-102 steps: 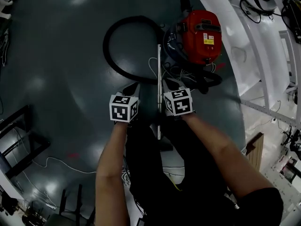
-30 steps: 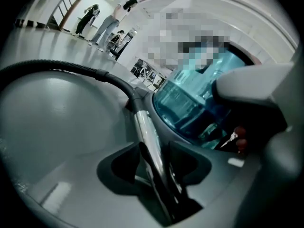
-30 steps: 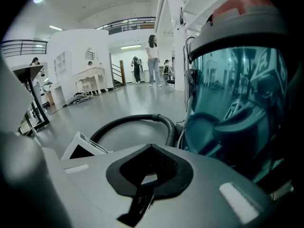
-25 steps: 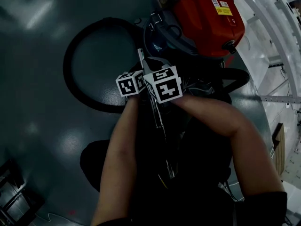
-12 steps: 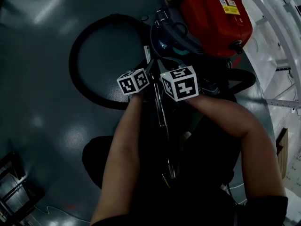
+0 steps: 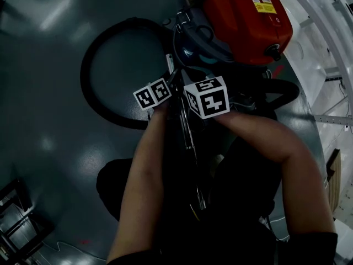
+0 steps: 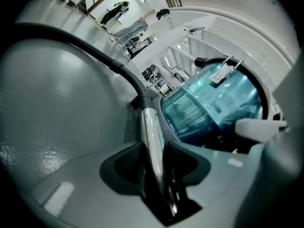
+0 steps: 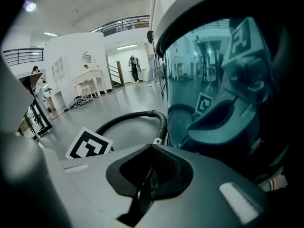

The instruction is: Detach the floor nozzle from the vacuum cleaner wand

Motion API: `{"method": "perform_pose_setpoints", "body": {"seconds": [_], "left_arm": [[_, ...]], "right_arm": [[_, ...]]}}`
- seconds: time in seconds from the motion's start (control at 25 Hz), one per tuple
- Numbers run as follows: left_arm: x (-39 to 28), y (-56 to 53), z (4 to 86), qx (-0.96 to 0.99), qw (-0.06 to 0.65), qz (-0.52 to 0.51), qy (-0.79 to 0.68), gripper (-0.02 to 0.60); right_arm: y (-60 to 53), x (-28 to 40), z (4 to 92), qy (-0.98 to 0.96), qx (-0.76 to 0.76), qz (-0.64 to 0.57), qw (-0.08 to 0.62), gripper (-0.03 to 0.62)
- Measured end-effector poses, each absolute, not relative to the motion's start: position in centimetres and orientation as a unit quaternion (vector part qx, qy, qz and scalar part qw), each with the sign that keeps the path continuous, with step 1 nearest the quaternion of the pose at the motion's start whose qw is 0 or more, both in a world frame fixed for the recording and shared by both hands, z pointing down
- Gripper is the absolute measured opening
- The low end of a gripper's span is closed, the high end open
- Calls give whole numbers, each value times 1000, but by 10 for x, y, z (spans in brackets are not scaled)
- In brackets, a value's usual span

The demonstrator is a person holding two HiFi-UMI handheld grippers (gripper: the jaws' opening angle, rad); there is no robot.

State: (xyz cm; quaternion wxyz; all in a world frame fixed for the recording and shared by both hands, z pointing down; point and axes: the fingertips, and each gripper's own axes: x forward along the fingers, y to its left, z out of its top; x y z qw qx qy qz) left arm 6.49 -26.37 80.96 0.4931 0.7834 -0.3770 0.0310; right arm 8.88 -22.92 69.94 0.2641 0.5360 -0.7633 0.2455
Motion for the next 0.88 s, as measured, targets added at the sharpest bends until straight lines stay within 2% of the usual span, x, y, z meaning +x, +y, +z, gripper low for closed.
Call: {"method": "perform_pose_setpoints", "body": {"seconds": [0.32, 0.88], "left_arm": [[20, -260, 804, 771, 497, 24, -396, 170], [-41, -248, 774, 767, 494, -11, -408, 170]], "right_arm": [[-237, 79, 696, -772, 532, 232, 260, -5], [-258, -5, 699, -812, 484, 204, 255, -3]]}}
